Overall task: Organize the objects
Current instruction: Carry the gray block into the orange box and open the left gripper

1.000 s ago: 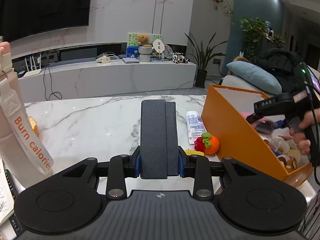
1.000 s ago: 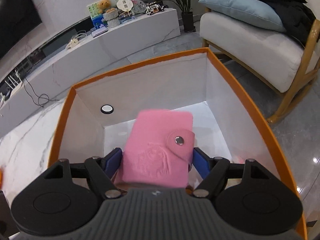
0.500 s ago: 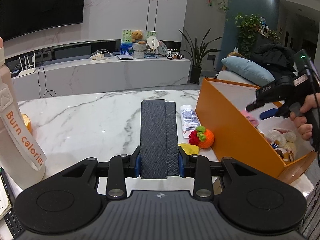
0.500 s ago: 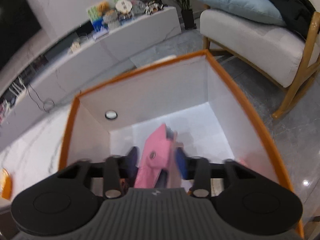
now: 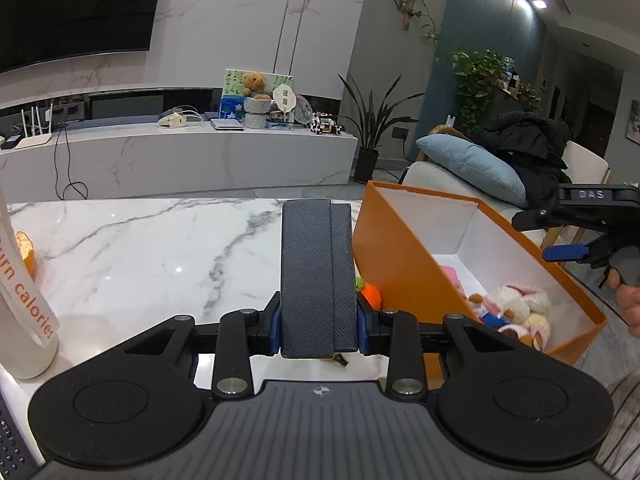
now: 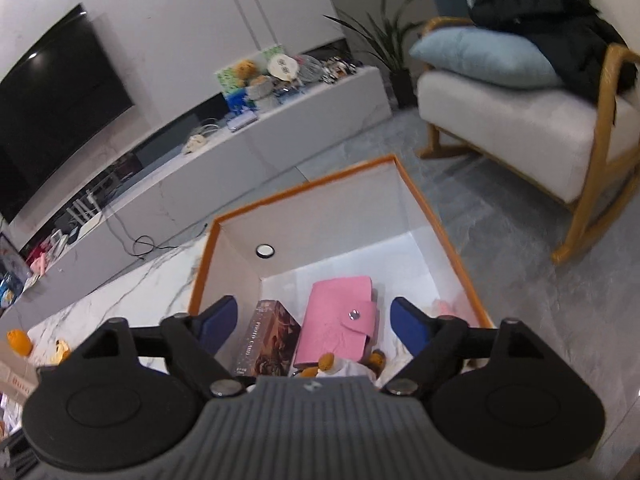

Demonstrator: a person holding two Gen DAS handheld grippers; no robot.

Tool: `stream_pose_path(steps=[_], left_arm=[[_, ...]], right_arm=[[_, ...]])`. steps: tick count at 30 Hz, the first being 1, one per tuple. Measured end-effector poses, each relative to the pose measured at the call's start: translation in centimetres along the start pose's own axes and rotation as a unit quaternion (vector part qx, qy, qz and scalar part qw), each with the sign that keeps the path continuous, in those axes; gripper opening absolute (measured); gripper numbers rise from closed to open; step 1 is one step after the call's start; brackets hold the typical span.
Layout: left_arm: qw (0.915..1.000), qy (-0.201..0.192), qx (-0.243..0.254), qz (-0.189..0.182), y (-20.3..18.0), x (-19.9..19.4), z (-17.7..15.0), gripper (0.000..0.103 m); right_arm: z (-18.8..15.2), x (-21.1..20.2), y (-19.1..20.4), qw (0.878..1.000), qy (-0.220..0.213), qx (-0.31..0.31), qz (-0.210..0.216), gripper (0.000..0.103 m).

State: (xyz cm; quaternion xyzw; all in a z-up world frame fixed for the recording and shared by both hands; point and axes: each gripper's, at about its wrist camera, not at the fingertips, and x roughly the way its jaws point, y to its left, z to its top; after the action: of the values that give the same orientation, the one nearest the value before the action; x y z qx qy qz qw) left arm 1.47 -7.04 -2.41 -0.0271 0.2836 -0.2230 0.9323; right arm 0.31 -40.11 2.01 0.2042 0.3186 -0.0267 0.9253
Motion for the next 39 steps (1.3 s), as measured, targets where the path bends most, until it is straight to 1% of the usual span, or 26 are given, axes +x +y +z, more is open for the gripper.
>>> stream_pose_path(steps=[2,3,4,6,10,13,16,18,22,25,27,29,32,35,36,37,38,39], left_arm=[[1.0,-0.005,0.0,-0.002,-0.6,0.3,0.8,0.039],[0.9999,-0.014,0.006,-0.003,-1.1,0.4,1.2,0.039],[0.9997,-0.025,0.008,0.001,-1.5,0.5,1.7,0.039],[0.9996,-0.027,0.004,0.003,-2.5,0.9,2.9,0.039],[0.9992,-0.014,0.017,-0.034,-5.5,2.7,5.2,0.039],[0.997,0.011,0.02,-0.074,-8.1,5.5,6.3,0.039],[0.9944,0.057,0.013,-0.088,-10.5,9.3,7.0,0.039],[0.9916,0.085,0.013,-0.096,-12.2,11.7,7.4,0.039],[0.9865,0.139,0.03,-0.081,-15.0,15.7,7.5,0.039],[0.9824,0.165,0.048,-0.073,-16.9,18.4,7.2,0.039],[0.9793,0.184,0.051,-0.068,-17.8,19.9,6.9,0.039],[0.977,0.194,0.059,-0.066,-18.6,21.0,6.5,0.039],[0.9765,0.195,0.08,-0.044,-19.2,21.9,5.8,0.039],[0.9749,0.203,0.076,-0.051,-19.5,22.5,5.6,0.039],[0.9732,0.208,0.078,-0.059,-19.7,22.8,5.7,0.039],[0.9699,0.218,0.086,-0.069,-19.9,23.1,5.5,0.039],[0.9668,0.226,0.097,-0.07,-20.2,23.3,5.4,0.041],[0.9643,0.23,0.113,-0.066,-20.5,23.3,5.0,0.052]], right_arm=[[0.4,-0.3,-0.7,1.0,-0.006,0.013,0.014,0.091],[0.7,-0.4,-1.1,0.999,-0.01,0.026,0.016,0.096],[1.1,-0.6,-1.5,0.999,-0.017,0.041,0.014,0.096],[1.7,-0.7,-2.3,0.997,-0.024,0.066,0.015,0.096],[2.1,-2.0,-4.0,0.996,-0.029,0.087,0.012,0.097],[2.0,-2.8,-5.8,0.991,-0.037,0.128,0.008,0.097],[1.9,-2.7,-7.2,0.984,-0.036,0.171,0.027,0.097],[2.0,-2.7,-7.4,0.983,-0.032,0.176,0.041,0.097],[2.0,-3.6,-7.8,0.986,-0.036,0.157,0.046,0.097],[1.8,-3.9,-9.4,0.981,-0.041,0.184,0.046,0.097],[1.7,-3.5,-10.3,0.978,-0.036,0.202,0.038,0.097],[1.7,-3.4,-10.8,0.978,-0.033,0.205,0.029,0.097],[1.8,-3.3,-11.4,0.976,-0.033,0.215,0.028,0.097],[1.7,-3.3,-11.3,0.974,-0.034,0.221,0.035,0.097],[1.6,-3.3,-11.2,0.974,-0.033,0.221,0.037,0.097],[1.5,-3.2,-10.9,0.974,-0.032,0.22,0.039,0.097],[1.5,-3.2,-10.8,0.974,-0.031,0.219,0.04,0.097],[1.5,-3.1,-10.6,0.974,-0.03,0.219,0.042,0.097]])
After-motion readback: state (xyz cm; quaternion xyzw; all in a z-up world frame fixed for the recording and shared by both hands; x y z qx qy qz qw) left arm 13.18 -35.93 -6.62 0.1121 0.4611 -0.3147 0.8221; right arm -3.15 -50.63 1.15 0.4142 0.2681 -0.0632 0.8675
